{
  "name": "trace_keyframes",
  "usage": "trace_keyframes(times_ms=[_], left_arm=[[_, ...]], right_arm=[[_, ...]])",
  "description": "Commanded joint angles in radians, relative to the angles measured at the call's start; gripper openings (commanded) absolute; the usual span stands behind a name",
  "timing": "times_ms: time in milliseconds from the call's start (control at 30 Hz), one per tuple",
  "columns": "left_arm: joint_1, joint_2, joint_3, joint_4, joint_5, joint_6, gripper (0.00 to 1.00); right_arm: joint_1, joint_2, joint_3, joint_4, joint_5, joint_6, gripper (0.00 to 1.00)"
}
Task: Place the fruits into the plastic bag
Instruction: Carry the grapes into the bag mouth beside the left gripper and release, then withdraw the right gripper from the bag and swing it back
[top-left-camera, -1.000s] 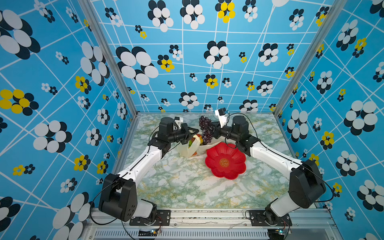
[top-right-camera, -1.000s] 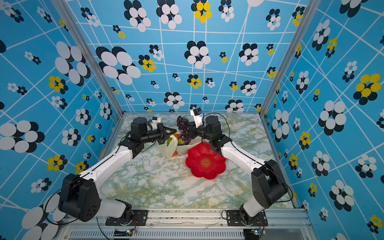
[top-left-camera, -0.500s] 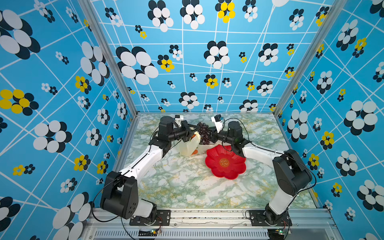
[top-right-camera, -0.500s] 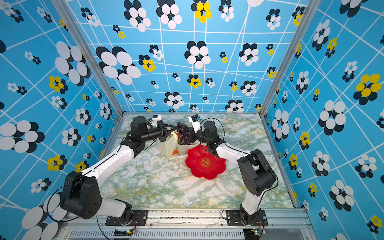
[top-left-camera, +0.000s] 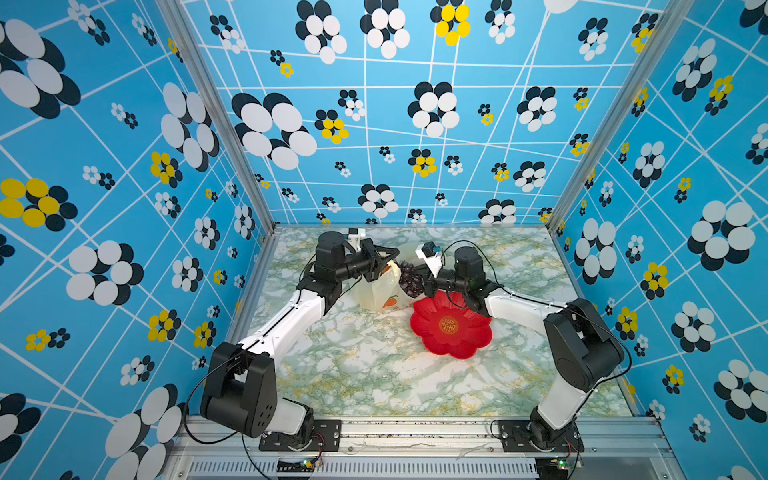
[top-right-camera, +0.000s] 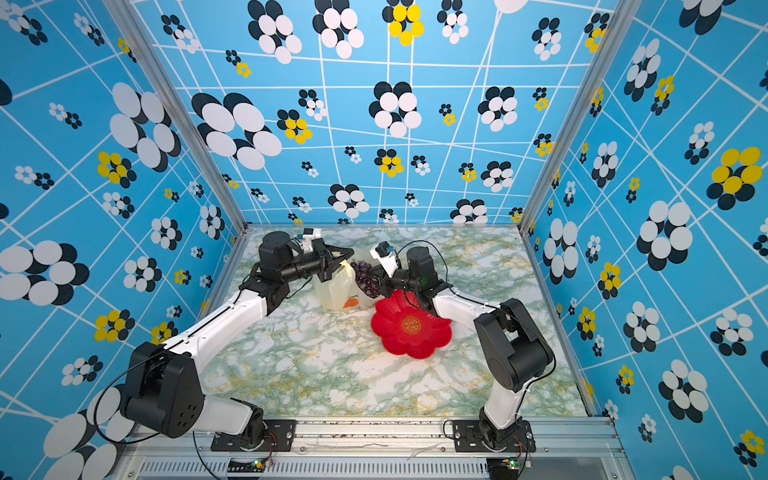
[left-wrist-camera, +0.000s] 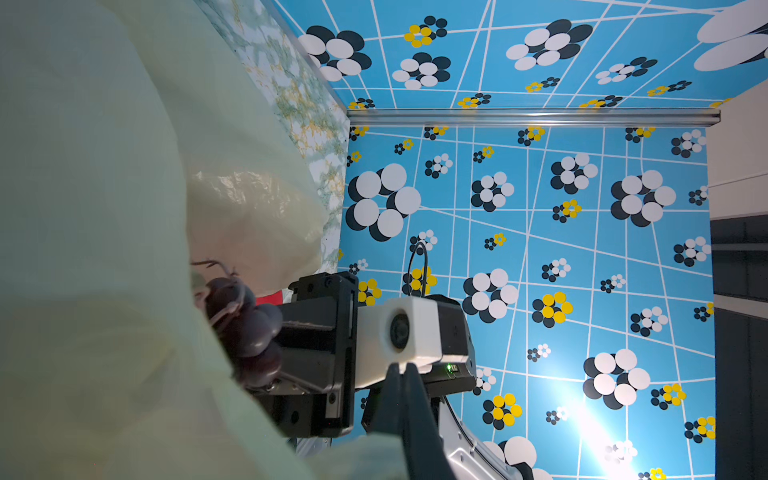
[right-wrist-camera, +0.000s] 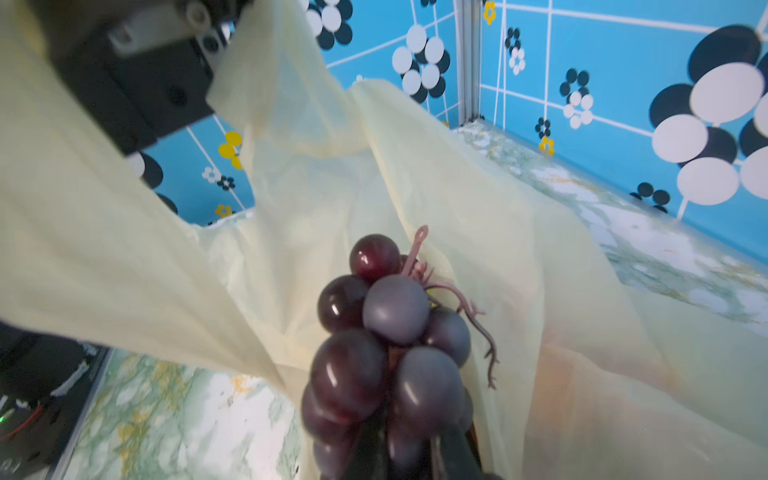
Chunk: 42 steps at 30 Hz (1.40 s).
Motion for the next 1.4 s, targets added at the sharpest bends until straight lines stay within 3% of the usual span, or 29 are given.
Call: trace_keyframes(times_ms=[0, 133, 267, 333, 433, 633, 767, 867, 1067, 1200, 1367], left_arm=[[0.004, 0.011, 0.034, 0.048, 0.037, 0.019, 0.0], [-0.007, 0.017, 0.052, 0.061, 0.07, 0.034, 0.0], [-0.01, 0.011, 0.059, 0.074, 0.094, 0.035, 0.0], [-0.006, 0.004, 0.054, 0.071, 0.096, 0.039, 0.0], [0.0, -0.004, 0.045, 0.071, 0.097, 0.04, 0.0], [0.016, -0.011, 0.022, 0.075, 0.091, 0.034, 0.0], [0.019, -0.009, 0.021, 0.076, 0.094, 0.034, 0.0], [0.018, -0.008, 0.024, 0.075, 0.097, 0.035, 0.0], [0.018, -0.008, 0.026, 0.068, 0.106, 0.041, 0.0], [0.016, -0.001, 0.035, 0.066, 0.112, 0.043, 0.0], [0.015, 0.002, 0.043, 0.067, 0.117, 0.043, 0.0]], right_arm=[[0.029, -0.009, 0.086, -0.224, -0.011, -0.132, 0.13], [0.035, 0.037, 0.144, -0.248, 0.025, -0.069, 0.18], [0.035, 0.059, 0.207, -0.247, 0.123, 0.023, 0.57], [0.03, 0.054, 0.228, -0.247, 0.159, 0.068, 0.68], [0.015, 0.032, 0.24, -0.239, 0.165, 0.134, 0.77], [-0.017, -0.107, 0.225, -0.214, 0.141, 0.255, 0.79], [-0.026, -0.267, 0.177, -0.215, 0.146, 0.253, 0.81], [-0.032, -0.409, 0.118, -0.278, 0.21, 0.154, 0.81], [-0.032, -0.644, -0.029, -0.504, 0.517, -0.145, 0.8], [-0.032, -0.675, -0.097, -0.662, 0.631, -0.275, 0.79], [-0.031, -0.655, -0.209, -0.626, 0.674, -0.34, 0.79]])
